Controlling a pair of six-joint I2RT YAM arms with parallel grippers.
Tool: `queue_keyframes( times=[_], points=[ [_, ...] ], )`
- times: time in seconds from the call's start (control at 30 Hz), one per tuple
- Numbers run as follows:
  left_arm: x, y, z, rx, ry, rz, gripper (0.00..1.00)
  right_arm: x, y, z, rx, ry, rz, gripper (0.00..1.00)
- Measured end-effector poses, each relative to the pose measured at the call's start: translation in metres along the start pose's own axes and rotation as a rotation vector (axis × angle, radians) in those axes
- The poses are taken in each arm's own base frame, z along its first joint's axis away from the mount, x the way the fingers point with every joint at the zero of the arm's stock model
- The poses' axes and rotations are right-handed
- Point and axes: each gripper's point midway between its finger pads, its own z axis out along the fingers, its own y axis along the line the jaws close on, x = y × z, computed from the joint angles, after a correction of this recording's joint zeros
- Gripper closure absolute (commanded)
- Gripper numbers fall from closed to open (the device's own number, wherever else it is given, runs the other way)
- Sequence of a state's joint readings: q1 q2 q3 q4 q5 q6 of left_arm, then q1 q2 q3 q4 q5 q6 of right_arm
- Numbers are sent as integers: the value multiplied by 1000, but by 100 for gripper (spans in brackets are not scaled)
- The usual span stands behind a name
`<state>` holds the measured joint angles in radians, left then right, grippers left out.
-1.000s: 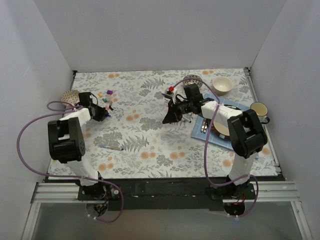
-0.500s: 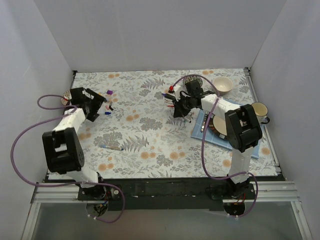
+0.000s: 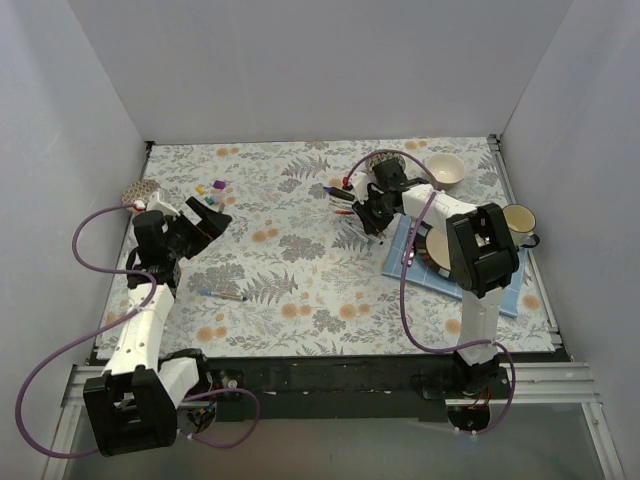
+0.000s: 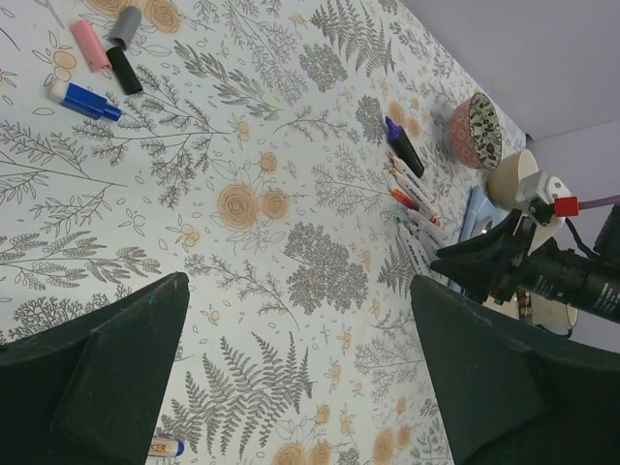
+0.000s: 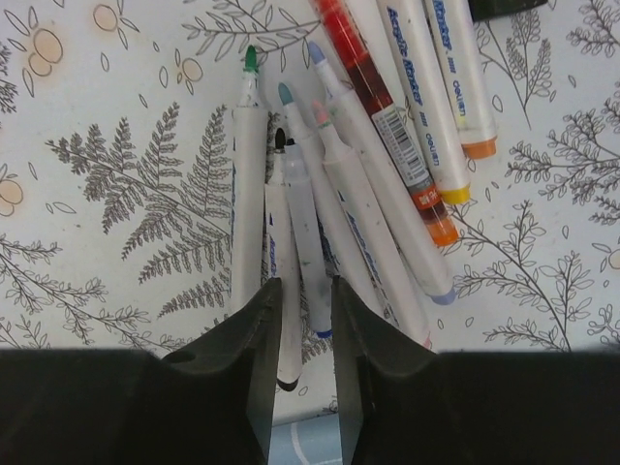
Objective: Open the pen caps
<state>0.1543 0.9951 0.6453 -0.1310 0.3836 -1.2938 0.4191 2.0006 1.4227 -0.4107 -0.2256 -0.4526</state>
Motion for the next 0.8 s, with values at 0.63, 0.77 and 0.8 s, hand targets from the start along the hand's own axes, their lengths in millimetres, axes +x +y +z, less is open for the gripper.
queue_keyframes(
  times=[0.63,0.77,0.8],
  points=[
    [81,101,-15,-600,206,-431,64,-87,67,-112,-216,-400,-169,64],
    [88,119,-28,-727,202,-447,61,-88,83,-111,-278,-417,-177,64],
    [90,125,-31,-762,203,-446,60,-87,86,-110,-291,-414,-175,64]
  ],
)
